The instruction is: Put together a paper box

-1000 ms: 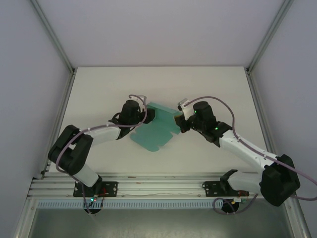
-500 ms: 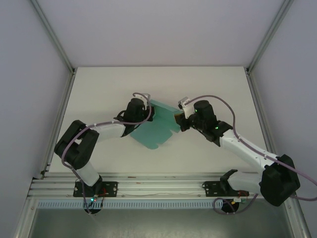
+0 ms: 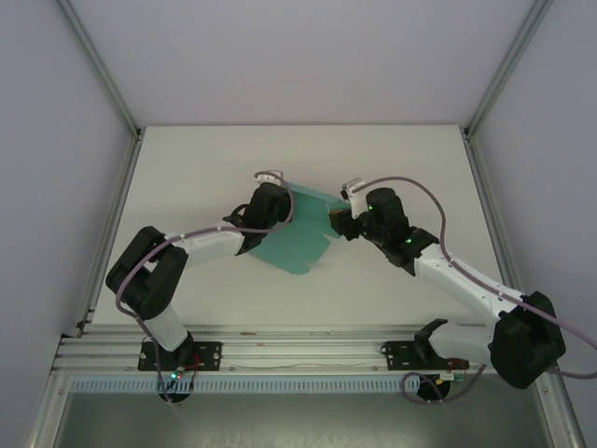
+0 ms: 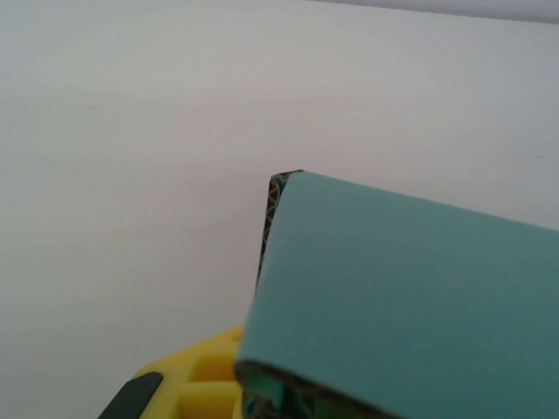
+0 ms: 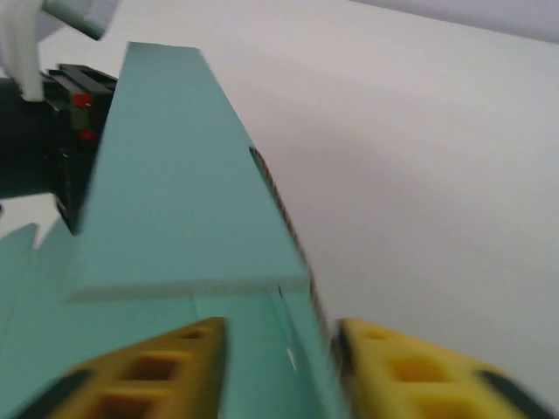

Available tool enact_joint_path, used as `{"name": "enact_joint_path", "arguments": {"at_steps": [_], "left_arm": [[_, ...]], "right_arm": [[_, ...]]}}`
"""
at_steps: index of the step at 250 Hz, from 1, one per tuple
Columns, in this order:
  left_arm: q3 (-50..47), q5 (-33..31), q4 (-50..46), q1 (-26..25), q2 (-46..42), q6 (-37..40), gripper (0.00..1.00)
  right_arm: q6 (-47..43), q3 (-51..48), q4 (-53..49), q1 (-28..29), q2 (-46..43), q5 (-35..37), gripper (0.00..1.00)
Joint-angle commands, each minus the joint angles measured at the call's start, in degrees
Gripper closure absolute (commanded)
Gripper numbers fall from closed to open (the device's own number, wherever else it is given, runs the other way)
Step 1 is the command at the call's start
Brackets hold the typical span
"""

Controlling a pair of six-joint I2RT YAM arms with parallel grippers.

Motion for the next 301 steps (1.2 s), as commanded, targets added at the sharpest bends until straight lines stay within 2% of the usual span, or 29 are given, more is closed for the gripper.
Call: {"name": "enact_joint_path", "arguments": {"at_steps": [1,25,32,36,70,111,137,178,240,267,301], "left_arm": [[-0.3,-7.2,-3.8,0.9,-1.9,-0.5,1.00],[-1.7,-9.0,-3.7,0.8,-2.9,-1.0,1.00],[-1.9,-9.4,-3.8,0.8,-3.3,-1.1,1.00],[-2.1,-9.6,-3.8,0.8,-3.4,-1.2,1.00],[-2.9,-9.2,-3.8,0.8,-4.4,-0.6,1.00],[-3.6,-8.0,-3.5,0.6,-5.5,-1.1,1.00],[-3.8,-8.1,-3.6,0.5,-6.2,-1.6,1.00],[-3.9,-7.6,-4.1,0.4,-7.7,-2.2,1.00],[-3.0,-6.8,-4.3,0.1,-7.3,-2.6,1.00],[-2.5,-6.2,-3.9,-0.4,-6.6,-2.0,1.00],[-2.0,-5.7,-3.6,-1.1,-6.0,-1.7,1.00]], "right_arm": [[2.0,0.2,-2.4,-0.2,-5.2,6.6,0.30],[2.8,-1.2,-2.3,-1.0,-9.2,10.0,0.12],[3.3,-1.6,-1.4,-1.3,-10.2,10.9,0.02],[3.8,-1.9,-0.9,-1.4,-10.9,11.5,0.00],[8.5,0.1,1.5,-3.4,-11.8,14.1,0.00],[8.5,7.9,-3.9,-5.7,-3.5,13.9,0.00],[7.3,10.8,-4.9,-5.8,1.7,10.0,0.00],[6.4,12.6,-5.1,-5.7,8.6,7.9,0.00],[4.9,14.2,-2.9,-3.9,16.5,-1.1,0.00],[4.9,15.2,-0.7,-2.1,19.4,1.4,0.00],[8.4,16.3,4.8,0.3,22.7,9.3,0.00]]}}
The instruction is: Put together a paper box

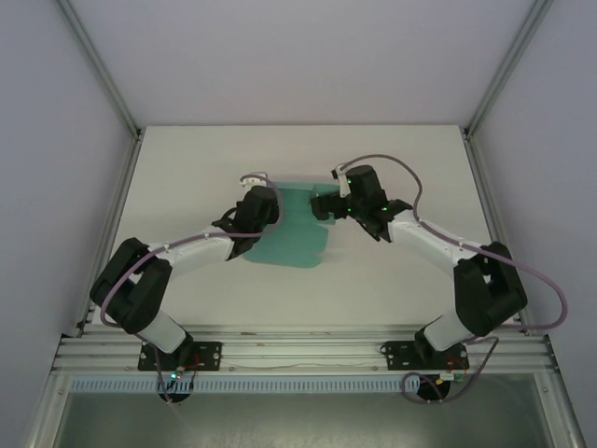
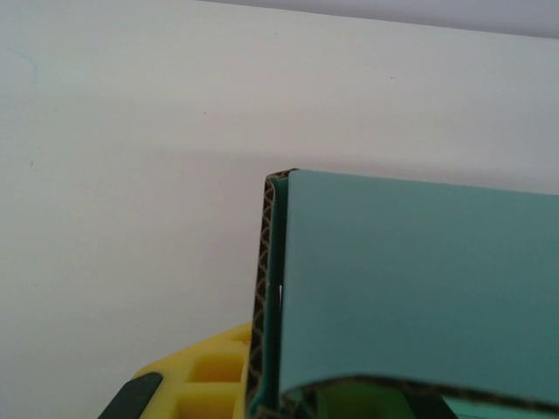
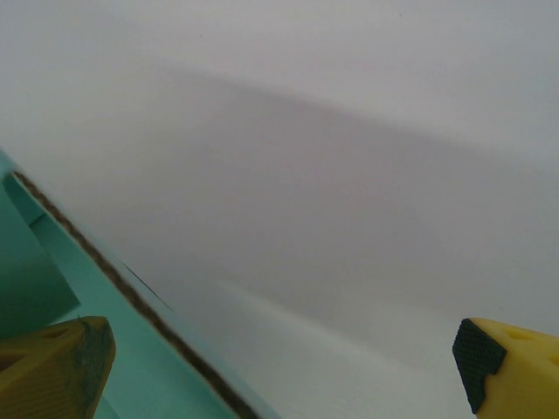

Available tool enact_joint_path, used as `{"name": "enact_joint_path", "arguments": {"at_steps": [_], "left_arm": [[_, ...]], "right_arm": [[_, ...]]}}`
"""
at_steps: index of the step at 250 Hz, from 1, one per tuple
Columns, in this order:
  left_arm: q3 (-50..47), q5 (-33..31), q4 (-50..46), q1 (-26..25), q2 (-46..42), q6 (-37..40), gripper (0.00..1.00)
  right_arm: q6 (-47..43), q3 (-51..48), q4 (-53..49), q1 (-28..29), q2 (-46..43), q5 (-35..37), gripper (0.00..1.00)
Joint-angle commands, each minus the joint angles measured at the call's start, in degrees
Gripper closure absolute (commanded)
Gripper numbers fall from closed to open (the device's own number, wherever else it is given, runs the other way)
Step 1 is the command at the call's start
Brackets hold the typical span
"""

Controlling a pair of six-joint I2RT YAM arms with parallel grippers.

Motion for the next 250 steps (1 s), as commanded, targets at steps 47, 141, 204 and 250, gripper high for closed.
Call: {"name": "enact_joint_path", "arguments": {"at_steps": [47,141,204,250], "left_arm": [[1.9,-0.8,0.3,-2.1,0.3,-0.2,1.00],[2.4,-6.5,-1.1,-2.1,-1.5,-1.0,1.00],[2.6,-5.1,-1.0,-1.9,-3.3,-0.2,1.00],[2.1,-2.2,-0.2,-1.9,-4.3,0.4,1.00]], "right_arm": [[12.4,3.2,10.6,6.6,5.0,30.7,0.00],[12.3,-4.7,-1.1,8.0,-8.3,32.0,0.00],[15.2,-17.1,-8.2,2.9,-21.8,21.7,0.00],[16.1,-18.2,-5.8,-1.7,-20.6,19.6,0.00]]}}
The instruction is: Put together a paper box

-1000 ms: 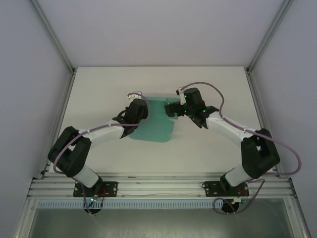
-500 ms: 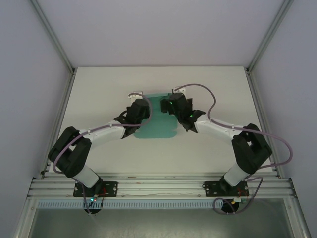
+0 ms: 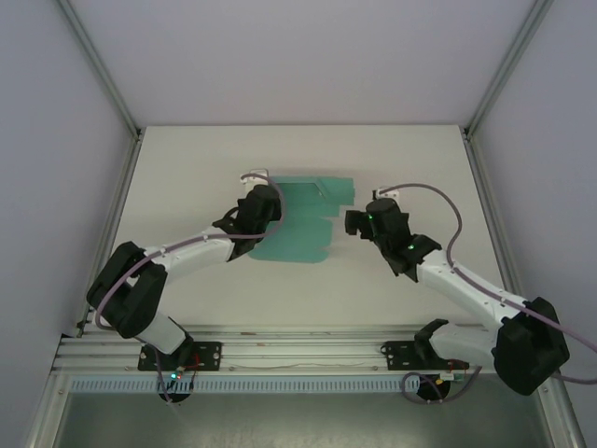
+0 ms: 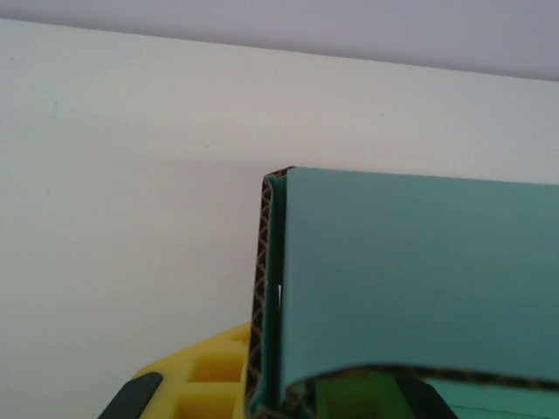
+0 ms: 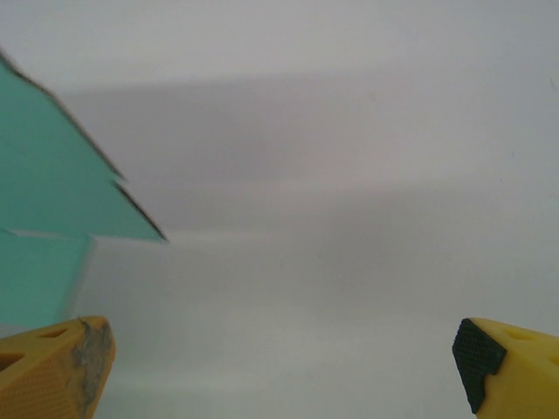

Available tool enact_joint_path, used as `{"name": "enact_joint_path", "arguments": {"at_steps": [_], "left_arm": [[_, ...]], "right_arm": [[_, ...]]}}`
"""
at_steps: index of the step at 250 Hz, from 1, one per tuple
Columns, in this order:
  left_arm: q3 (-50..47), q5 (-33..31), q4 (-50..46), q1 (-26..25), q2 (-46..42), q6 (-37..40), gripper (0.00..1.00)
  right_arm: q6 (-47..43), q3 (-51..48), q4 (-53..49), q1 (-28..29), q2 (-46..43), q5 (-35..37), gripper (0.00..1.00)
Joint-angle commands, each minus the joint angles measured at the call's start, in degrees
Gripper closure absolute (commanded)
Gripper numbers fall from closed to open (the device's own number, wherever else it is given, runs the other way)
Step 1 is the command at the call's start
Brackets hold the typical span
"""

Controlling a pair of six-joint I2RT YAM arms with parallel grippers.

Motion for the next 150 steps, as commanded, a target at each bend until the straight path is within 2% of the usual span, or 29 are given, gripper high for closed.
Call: {"name": "enact_joint_path", "arguments": {"at_steps": [1,64,119,150], "left_arm": [[0.8,1.7,0.3,-0.2,-2.4,0.7,1.00],[0.3,3.2,0.5,-0.2,-2.6,1.1,1.00],[-0.2,7.3,2.0,-0.2,-2.2,2.7,1.00],[-0.1,8.5,2.3,-0.3,-1.4,3.1,1.00]], "right_arm": [[1.9,-0.1,0.2,-2.8,1.6,-3.2,0.00],[0.1,4.4,5.4,-4.1,7.7,-11.9,0.00],[-1.8,7.6,8.9,-4.0,11.3,-19.1,0.00],[-1.2,10.0,8.6,-3.4,13.9,-20.1,0.00]]}}
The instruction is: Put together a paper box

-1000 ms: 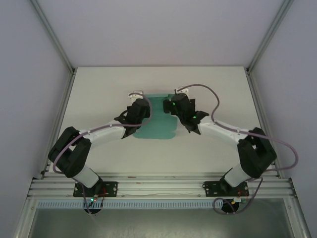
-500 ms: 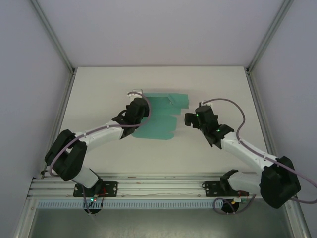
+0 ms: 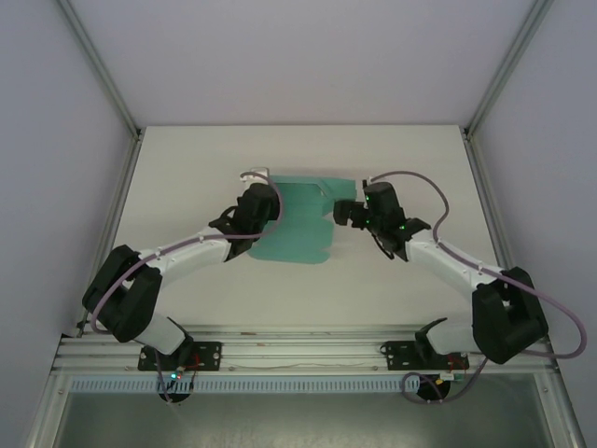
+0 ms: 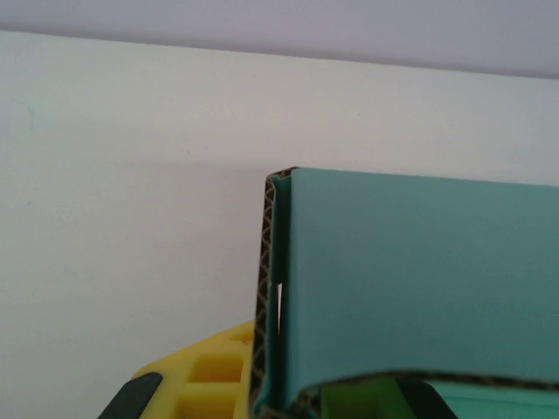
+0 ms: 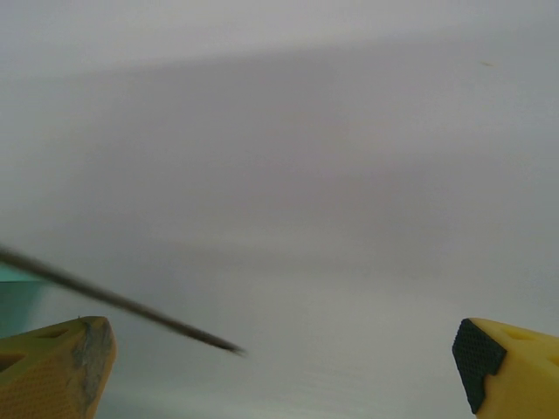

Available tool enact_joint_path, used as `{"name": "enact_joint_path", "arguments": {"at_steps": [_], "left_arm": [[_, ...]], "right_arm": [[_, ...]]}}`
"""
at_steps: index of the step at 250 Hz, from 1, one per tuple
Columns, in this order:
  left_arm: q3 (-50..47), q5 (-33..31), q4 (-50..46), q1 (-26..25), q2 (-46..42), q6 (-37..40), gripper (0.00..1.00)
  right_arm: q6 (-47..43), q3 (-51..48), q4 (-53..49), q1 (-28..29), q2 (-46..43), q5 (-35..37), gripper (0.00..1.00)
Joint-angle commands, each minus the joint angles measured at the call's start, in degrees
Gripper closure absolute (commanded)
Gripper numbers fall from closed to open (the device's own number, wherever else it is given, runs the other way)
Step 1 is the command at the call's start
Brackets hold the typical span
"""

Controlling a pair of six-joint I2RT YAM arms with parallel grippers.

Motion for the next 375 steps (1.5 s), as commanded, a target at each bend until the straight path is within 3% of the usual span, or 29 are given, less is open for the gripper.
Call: {"name": "enact_joint_path", "arguments": {"at_steps": [1,59,81,123,150,192,235,269,302,333,375], "left_arm": [[0.1,4.4,2.4,-0.8,-0.1,0.9,1.00],[1.3,5.8,2.3,-0.8,1.4,-2.8,1.00],[1.7,6.0,2.1,-0.8,1.7,-3.7,1.00],[1.7,4.9,1.8,-0.8,1.4,-5.1,1.00],[1.6,2.6,0.8,-0.8,1.1,-5.2,1.00],[1.1,0.9,0.4,-0.7,0.5,-5.0,1.00],[-0.6,-0.5,2.0,-0.7,-0.4,-0.9,1.00],[-4.5,-3.9,8.3,-0.7,-0.3,4.7,1.00],[-6.3,-3.6,13.8,-0.7,2.6,8.5,1.00],[-9.3,-1.6,22.5,-0.8,5.6,10.6,1.00],[-10.5,-2.9,27.9,-0.9,9.3,11.0,1.00]], "right_arm": [[-0.5,3.1,2.7,1.0,2.1,-3.9,0.00],[-0.1,5.2,6.5,4.8,6.7,-2.7,0.00],[-1.4,6.4,7.0,7.6,9.0,5.2,0.00],[1.5,6.6,8.3,11.8,12.1,27.6,0.00],[4.0,4.1,11.8,12.5,10.9,34.0,0.00],[1.7,-3.1,21.0,12.3,5.1,29.8,0.00],[-1.9,-4.7,12.1,11.1,-3.6,23.0,0.00],[-4.7,-7.4,4.2,8.9,-12.8,12.0,0.00],[-4.4,-10.4,5.6,6.9,-20.0,12.1,0.00],[-5.6,-5.3,3.9,4.3,-18.4,7.4,0.00],[-8.3,4.4,-0.4,3.4,-6.7,4.5,0.00]]}}
